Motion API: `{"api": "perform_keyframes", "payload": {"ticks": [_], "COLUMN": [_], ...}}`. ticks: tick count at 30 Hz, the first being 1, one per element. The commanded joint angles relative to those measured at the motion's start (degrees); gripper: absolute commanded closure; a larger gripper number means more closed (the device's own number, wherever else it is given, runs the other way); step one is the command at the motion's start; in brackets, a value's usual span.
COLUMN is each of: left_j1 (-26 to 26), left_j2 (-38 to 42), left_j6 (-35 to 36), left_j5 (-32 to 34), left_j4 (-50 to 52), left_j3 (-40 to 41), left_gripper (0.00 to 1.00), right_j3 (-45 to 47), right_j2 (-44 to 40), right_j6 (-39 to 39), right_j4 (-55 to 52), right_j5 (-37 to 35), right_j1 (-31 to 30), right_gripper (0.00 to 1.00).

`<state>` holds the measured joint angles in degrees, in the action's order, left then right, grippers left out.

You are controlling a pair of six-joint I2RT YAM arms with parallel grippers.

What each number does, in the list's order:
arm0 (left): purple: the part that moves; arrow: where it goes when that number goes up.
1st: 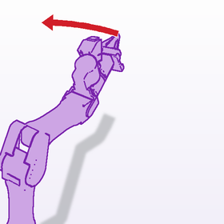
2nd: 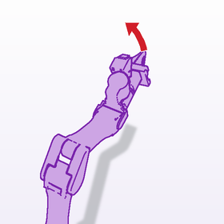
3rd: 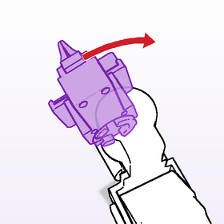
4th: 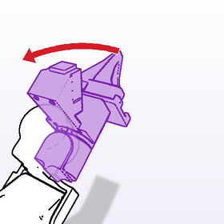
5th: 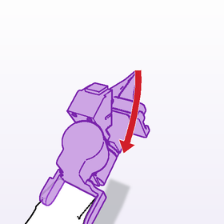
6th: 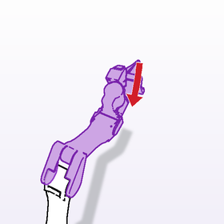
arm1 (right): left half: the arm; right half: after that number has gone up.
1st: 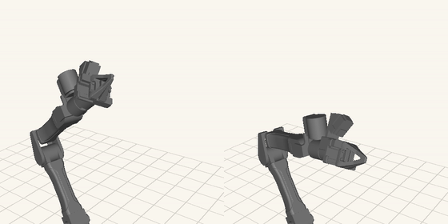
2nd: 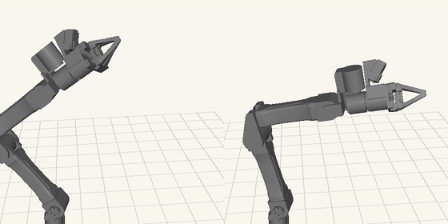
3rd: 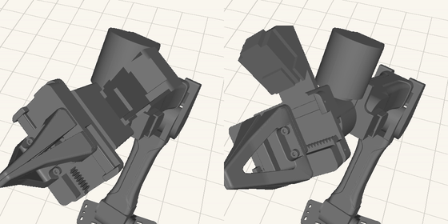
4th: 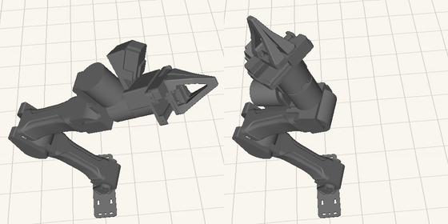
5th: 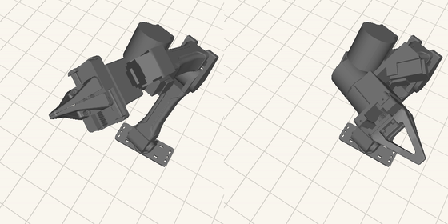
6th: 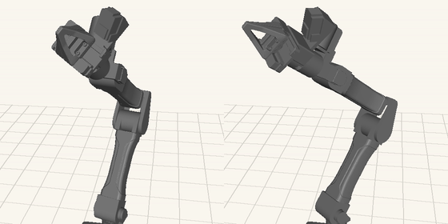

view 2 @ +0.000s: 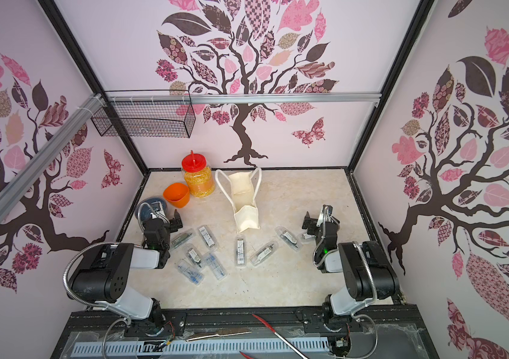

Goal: Put the compass set into the canvas bag
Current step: Pick up the compass set at the center of the board.

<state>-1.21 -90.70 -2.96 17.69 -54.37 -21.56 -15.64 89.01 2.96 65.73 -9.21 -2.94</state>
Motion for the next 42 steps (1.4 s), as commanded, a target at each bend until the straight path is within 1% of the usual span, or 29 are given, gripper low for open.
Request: {"api": "perform_keyframes", "payload": {"ticks": [1,3,4,6,8,9,11,13,14,17,20,22,23,25,27,31,32,37,42], "left_j1": [0.2,0.3,0.2,0.2,0.2,0.2,0.2,0.3,0.1,-1.3,-5.4,-7.9,-8.3,-8.4,-8.4,-8.6,-8.6,-8.7,-8.7], "left_j2": [0.1,1.6,3.3,6.4,9.3,11.2,14.7,16.8,17.4,17.6,17.2,16.7,16.8,17.6,19.0,20.5,20.8,21.7,22.0], "left_j6": [-0.1,-0.1,-0.3,-0.7,-0.9,-1.1,-3.4,-4.3,-5.2,-8.8,-10.2,-11.6,-12.8,-16.5,-18.6,-21.4,-21.9,-22.7,-22.9], "left_j5": [-0.1,0.3,0.8,2.2,3.7,4.0,3.5,0.1,-1.2,-5.0,-7.7,-9.9,-11.7,-15.0,-18.0,-21.4,-22.0,-23.7,-24.8], "left_j4": [-1.1,-0.2,2.6,7.7,11.6,14.2,22.6,31.4,36.2,51.5,64.1,73.0,75.7,79.4,81.0,84.7,85.3,85.8,86.1], "left_j3": [1.0,0.8,0.2,-1.1,-2.0,-2.6,-5.3,-9.5,-12.1,-21.9,-30.2,-35.4,-36.6,-37.8,-37.5,-37.7,-37.8,-37.1,-36.8], "left_gripper": [0.02,0.02,0.02,0.02,0.02,0.02,0.02,0.02,0.02,0.02,0.02,0.02,0.02,0.03,0.03,0.04,0.04,0.04,0.04], "right_j3": [-0.6,0.0,-0.4,-3.0,-7.4,-9.8,-13.9,-19.4,-22.4,-32.0,-38.6,-42.5,-44.2,-48.2,-50.3,-52.9,-52.6,-50.2,-49.3], "right_j2": [0.3,-0.8,-2.8,-6.7,-10.2,-11.6,-13.0,-12.7,-12.3,-10.9,-10.3,-9.8,-9.5,-8.7,-8.1,-4.7,-3.5,0.5,3.4], "right_j6": [-0.5,-0.2,-0.1,0.0,1.2,2.8,3.8,5.9,6.3,3.6,4.1,3.7,3.2,2.1,1.7,-1.0,-1.0,0.5,0.6], "right_j4": [1.0,2.7,-0.3,-8.1,-18.4,-22.8,-30.1,-39.2,-44.2,-59.3,-70.6,-77.9,-81.1,-88.9,-94.1,-103.1,-104.4,-106.5,-106.8], "right_j5": [-0.6,-2.3,-2.6,-3.5,-4.1,-3.3,1.8,5.2,5.4,8.0,14.0,16.4,17.1,17.9,18.5,15.8,15.5,18.7,16.4], "right_j1": [-0.2,-0.3,-0.3,-0.3,-0.5,-0.4,-0.5,-1.2,-2.1,-5.6,-6.4,-6.6,-6.5,-6.7,-7.2,-9.9,-10.3,-11.3,-14.5], "right_gripper": [0.00,0.00,0.00,0.00,0.00,0.00,0.00,0.01,0.01,0.02,0.02,0.04,0.05,0.08,0.10,0.14,0.15,0.21,0.23]}}
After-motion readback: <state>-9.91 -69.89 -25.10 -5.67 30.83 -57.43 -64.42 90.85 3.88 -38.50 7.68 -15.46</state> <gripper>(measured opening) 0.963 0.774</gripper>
